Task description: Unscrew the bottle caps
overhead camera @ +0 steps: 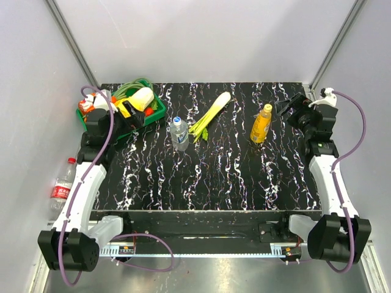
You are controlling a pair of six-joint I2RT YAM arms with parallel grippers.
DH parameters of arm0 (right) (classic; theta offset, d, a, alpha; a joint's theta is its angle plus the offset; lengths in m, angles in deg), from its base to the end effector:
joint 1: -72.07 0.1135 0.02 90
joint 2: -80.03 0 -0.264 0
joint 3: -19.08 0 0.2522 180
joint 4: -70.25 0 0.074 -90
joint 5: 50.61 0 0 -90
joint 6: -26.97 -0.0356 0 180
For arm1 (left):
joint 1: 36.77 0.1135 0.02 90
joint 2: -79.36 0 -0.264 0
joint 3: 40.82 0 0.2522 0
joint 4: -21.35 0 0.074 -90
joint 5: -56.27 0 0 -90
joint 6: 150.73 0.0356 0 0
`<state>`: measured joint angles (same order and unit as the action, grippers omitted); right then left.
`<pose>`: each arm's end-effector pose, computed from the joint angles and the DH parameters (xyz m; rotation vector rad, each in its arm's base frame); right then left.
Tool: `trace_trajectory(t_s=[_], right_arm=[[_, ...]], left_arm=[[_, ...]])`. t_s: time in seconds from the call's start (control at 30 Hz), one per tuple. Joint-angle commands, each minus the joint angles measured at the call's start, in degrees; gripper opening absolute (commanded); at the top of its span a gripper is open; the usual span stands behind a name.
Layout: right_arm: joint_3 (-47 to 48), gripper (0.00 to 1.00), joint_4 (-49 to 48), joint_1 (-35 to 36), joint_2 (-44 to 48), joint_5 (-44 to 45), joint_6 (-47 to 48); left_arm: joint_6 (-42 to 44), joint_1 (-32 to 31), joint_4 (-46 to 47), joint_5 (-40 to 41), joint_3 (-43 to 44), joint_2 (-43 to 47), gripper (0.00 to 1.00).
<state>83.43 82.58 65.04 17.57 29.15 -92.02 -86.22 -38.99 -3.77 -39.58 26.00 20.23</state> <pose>0.2561 -0.0252 0.3361 0.4206 1.7196 0.4352 0.2385 -0.0129 0.3411 -0.3124 1.8698 -0.4270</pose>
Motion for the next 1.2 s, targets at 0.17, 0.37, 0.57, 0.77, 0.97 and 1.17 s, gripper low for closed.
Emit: trace_trajectory(t_s=[0.17, 0.37, 0.57, 0.77, 0.97, 1.17], right_arm=[[13.38, 0.99, 14.77, 8.32, -5.91, 11.25, 10.25], [19.81, 1.0, 19.1, 14.32, -11.63, 25.44, 17.74], [19.99, 1.0, 14.71, 14.5, -16.46, 22.73, 17.4], [20.52, 0.94, 11.46, 14.94, -22.35, 18.86, 16.25], [19.46, 0.65, 8.21, 15.11, -25.7, 16.92, 15.63], [17.7, 0.19, 5.12, 15.11, -24.03, 15.43, 15.28]], left_arm=[[4.75, 0.11, -0.77, -12.07, 2.4, 1.74, 0.99], [5.63, 0.11, -0.33, -16.82, 2.31, 0.95, 0.99], [5.72, 0.11, -0.69, -20.25, 2.14, 0.42, 0.99], [5.9, 0.11, -0.6, -22.1, 1.26, 0.34, 0.99], [5.72, 0.11, -0.6, -22.72, 0.73, -0.02, 0.99], [5.98, 0.02, -0.77, -23.33, 1.26, 0.86, 0.99]])
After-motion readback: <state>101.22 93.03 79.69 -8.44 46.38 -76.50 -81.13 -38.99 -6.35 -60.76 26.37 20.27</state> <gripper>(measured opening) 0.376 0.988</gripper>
